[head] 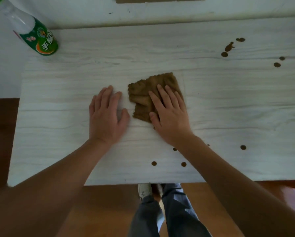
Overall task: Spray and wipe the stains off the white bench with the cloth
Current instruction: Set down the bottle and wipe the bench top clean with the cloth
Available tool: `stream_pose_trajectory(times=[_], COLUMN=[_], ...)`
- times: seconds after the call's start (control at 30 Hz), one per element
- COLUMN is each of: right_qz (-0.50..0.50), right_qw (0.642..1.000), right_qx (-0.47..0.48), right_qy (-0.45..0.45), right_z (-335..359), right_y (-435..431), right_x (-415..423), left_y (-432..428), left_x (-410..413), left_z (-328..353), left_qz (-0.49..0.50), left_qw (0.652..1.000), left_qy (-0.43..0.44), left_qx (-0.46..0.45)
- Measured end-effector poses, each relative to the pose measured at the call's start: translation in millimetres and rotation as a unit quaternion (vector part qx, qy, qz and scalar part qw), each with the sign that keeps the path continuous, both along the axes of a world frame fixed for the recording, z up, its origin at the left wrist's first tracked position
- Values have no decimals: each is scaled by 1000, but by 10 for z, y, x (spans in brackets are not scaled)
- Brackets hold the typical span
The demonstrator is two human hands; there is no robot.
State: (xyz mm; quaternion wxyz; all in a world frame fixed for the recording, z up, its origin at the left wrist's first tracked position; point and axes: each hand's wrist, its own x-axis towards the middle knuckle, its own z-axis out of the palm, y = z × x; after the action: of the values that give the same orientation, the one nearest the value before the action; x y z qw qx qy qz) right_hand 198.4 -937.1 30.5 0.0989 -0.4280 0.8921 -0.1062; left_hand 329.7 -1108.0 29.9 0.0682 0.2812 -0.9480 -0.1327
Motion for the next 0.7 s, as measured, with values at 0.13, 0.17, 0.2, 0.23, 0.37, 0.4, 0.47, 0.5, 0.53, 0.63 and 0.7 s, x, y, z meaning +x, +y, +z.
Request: stream_pose_trajectory(times=[0.13, 0.17, 0.2, 0.23, 0.37, 0.4, 0.47, 0.5, 0.53, 0.63, 0.7], right_qz=[-6, -6, -5, -4, -18, -23, -27, -30, -35, -59, -71], right_qw=[1000, 999, 999, 999, 999, 999, 998, 998, 998, 998, 997], right_qx=[22, 25, 29, 33, 41, 43, 42, 42, 40, 31, 30], right_qy=[-17, -20, -24, -28, -25, -25, -24, -26, -26, -12, -21], right_z=[54, 61, 65, 66, 77, 87, 102, 103, 99, 57, 69], right_y=[251, 305, 351, 385, 345, 304, 148, 45, -82, -524, -771], right_x=[469, 559, 633, 690, 736, 707, 637, 583, 534, 469, 560], left_y=[-10, -21, -45, -74, -304, -386, -530, -569, -602, -625, -626], left_x=[40, 58, 96, 163, 753, 935, 1264, 1365, 1432, 1465, 1467], left_z=[19, 40, 60, 81, 150, 141, 96, 65, 34, -12, -5], left_qz=[-1, 6, 13, 17, -18, -28, -42, -48, -53, -53, -52], left_qw=[999, 996, 992, 990, 997, 998, 999, 998, 998, 998, 998], left_qy=[37, 64, 89, 104, 67, 52, 29, 19, 11, 7, 4], left_qx=[34, 61, 85, 94, 21, 2, -19, -26, -31, -30, -31])
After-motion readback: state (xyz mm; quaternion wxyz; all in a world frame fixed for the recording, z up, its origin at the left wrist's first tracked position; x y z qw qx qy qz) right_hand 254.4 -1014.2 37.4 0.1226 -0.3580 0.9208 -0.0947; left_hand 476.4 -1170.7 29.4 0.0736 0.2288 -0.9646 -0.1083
